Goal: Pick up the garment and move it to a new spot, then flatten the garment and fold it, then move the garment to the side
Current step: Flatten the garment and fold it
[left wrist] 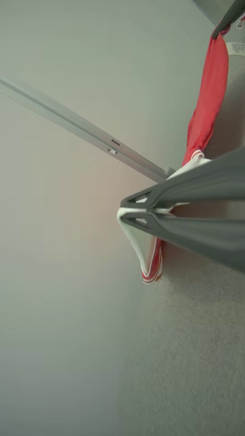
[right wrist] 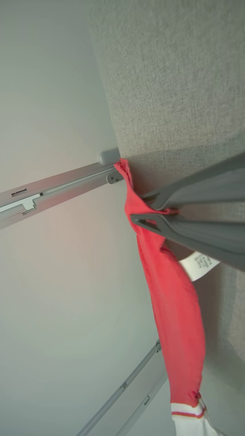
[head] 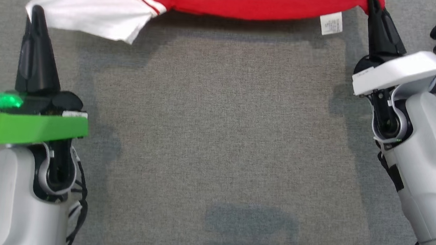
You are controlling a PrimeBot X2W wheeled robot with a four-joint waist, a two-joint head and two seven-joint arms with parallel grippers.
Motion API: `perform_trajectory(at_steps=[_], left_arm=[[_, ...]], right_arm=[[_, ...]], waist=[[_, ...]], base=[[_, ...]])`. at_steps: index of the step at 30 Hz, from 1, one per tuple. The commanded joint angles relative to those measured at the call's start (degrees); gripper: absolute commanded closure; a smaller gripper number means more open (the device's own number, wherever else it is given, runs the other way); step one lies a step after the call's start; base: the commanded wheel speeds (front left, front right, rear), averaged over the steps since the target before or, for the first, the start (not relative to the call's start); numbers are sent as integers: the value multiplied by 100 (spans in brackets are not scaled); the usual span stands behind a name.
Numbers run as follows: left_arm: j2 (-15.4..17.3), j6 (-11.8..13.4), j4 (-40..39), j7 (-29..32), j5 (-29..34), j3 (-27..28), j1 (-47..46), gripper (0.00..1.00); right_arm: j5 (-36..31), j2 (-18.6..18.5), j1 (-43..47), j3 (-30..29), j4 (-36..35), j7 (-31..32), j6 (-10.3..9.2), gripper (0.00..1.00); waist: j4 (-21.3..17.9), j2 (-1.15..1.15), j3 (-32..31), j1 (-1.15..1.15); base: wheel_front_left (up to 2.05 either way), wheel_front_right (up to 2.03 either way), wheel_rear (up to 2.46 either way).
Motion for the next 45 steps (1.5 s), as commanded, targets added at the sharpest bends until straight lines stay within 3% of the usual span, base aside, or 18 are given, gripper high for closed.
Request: perform_trajectory(at_steps=[1, 12, 23, 37, 45], left_arm=[[-44, 30, -119, -10, -86, -10, 245, 100], [-198, 118, -674, 64, -319, -169, 1921, 100], [-133, 190, -1052, 86, -337, -213, 3330, 100], [55, 368, -2124, 418, -388, -298, 4569, 100], [-34, 324, -1717, 421, -469, -386, 4437, 100]], right_arm=[[48, -52, 242, -73, -190, -33, 2, 100], [-125, 187, 2343, -600, -1447, -33, 2, 100], [-438, 602, 4094, -1005, -2169, 47, 2, 100], [-866, 862, 5746, -1465, -3677, 820, 2, 100], [-709, 1045, 5798, -1534, -3328, 1048, 2, 100]], waist=[[52, 0, -210, 0], [76, 0, -1250, 0], [-14, 0, -2070, 0], [-72, 0, -2225, 0], [-147, 0, -2215, 0]], base=[[0, 0, 0], [0, 0, 0], [0, 0, 0], [0, 0, 0], [0, 0, 0]])
